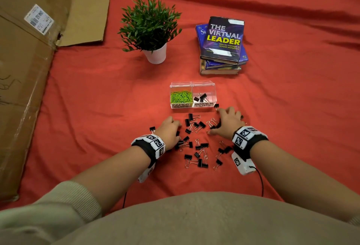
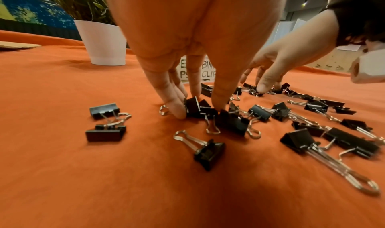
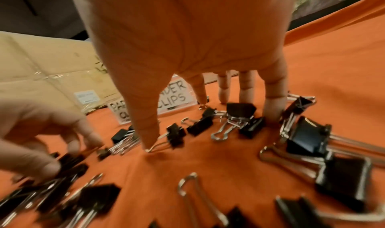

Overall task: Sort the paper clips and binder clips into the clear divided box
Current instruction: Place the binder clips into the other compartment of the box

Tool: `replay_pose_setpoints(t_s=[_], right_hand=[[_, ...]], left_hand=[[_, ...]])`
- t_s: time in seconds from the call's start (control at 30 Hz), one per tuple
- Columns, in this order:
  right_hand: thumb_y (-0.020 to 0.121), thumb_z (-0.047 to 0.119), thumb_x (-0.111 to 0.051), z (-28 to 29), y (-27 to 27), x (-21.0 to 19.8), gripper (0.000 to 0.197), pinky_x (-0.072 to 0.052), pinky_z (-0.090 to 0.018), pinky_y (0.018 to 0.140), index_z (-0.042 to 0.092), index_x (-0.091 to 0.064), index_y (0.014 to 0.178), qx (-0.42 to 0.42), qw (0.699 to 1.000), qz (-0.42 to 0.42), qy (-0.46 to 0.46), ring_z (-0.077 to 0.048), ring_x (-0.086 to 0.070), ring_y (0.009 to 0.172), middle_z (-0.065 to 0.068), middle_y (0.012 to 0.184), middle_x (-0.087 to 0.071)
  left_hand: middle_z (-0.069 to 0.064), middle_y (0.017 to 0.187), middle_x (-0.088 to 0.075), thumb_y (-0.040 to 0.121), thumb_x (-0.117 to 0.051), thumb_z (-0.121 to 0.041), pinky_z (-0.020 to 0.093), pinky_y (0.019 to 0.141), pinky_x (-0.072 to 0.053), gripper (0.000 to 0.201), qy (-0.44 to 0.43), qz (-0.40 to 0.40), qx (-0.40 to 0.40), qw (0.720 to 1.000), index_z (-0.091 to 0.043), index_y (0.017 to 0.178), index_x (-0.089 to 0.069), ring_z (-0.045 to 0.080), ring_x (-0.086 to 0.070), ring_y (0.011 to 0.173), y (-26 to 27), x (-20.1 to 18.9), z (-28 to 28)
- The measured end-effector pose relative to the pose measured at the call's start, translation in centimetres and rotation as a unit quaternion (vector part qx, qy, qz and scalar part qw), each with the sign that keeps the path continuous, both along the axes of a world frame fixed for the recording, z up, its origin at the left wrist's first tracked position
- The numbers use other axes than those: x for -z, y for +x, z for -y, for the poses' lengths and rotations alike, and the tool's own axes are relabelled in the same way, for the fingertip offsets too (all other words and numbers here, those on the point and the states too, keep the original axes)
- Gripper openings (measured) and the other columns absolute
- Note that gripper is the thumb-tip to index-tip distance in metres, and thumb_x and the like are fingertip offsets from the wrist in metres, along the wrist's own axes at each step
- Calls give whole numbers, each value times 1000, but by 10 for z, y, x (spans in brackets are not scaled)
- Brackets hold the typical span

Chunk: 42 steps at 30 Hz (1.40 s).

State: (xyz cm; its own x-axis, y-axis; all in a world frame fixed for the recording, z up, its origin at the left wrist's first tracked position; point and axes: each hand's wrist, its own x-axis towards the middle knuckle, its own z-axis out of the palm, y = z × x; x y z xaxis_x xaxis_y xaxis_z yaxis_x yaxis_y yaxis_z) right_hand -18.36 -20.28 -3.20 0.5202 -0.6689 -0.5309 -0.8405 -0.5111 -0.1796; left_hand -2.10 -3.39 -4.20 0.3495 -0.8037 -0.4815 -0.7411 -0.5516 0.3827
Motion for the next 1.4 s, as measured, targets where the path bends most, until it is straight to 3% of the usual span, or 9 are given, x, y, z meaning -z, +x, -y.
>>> replay_pose_setpoints(t_s=[0.23,0.43,0.63,0.77,0.83,0.93,1.1,1.23,1.4], right_hand=[[76,13,-70,-19,6,7,38,-48,-35,87,17,-53,110,-29,995,87,46,-26,-46,107,-4,118,-40],[76,15,-68,-19,2,8,29,-48,-29,78,12,-56,103,-88,989,110,47,-22,-54,95,-2,112,-44],[81,15,-63,-18,-1,8,23,-51,-28,76,11,-65,103,-75,982,167,40,-18,-59,89,1,103,-55],[83,15,-66,-12,5,-2,14,-44,-18,48,14,-69,96,42,974,195,109,-11,-59,63,-2,92,-67],[82,13,-68,-2,14,-12,12,-47,-20,46,13,-70,94,113,952,237,157,-12,-60,57,-7,84,-71],[83,11,-68,19,33,-30,12,-48,-20,46,12,-69,95,165,932,279,159,-12,-61,56,-5,79,-70],[83,10,-66,47,68,-39,15,-52,-24,53,8,-69,98,160,942,274,110,-23,-67,70,-10,92,-70],[82,15,-68,54,80,-34,21,-55,-32,77,10,-70,102,110,962,243,58,-22,-66,83,-11,100,-72],[81,17,-69,58,66,-35,25,-52,-29,83,10,-71,105,124,949,285,49,-17,-64,85,-7,100,-71]], left_hand=[[5,113,-45,85,-66,-20,33,92,-44,23,-8,7,-1,1000,-13,105,-57,20,-49,105,-3,-2,2],[1,95,-56,79,-58,0,28,77,-40,16,-32,-19,12,999,-15,83,-55,25,-56,94,-3,-7,1],[4,107,-63,84,-57,0,25,81,-43,18,-32,-42,-27,998,-10,99,-61,22,-59,98,-2,-9,0],[4,109,-64,86,-60,-5,26,83,-45,16,-34,-55,-48,997,-12,101,-64,21,-60,101,-1,-11,2],[4,110,-64,87,-62,-9,24,82,-43,15,-35,-53,-49,997,-13,101,-65,21,-59,102,-1,-13,4],[3,111,-65,87,-64,-11,24,83,-44,15,-29,-51,-37,998,-14,102,-67,19,-60,103,0,-17,9],[4,108,-66,88,-61,-9,23,82,-47,14,-33,-57,-30,997,-12,100,-68,18,-62,99,-1,-26,22],[3,104,-68,86,-63,-9,21,81,-47,11,-86,-75,-45,992,-13,95,-69,16,-63,96,1,-41,44],[3,105,-70,84,-65,-8,27,87,-51,9,-147,-88,-78,982,-14,90,-69,17,-64,98,10,-58,90]])
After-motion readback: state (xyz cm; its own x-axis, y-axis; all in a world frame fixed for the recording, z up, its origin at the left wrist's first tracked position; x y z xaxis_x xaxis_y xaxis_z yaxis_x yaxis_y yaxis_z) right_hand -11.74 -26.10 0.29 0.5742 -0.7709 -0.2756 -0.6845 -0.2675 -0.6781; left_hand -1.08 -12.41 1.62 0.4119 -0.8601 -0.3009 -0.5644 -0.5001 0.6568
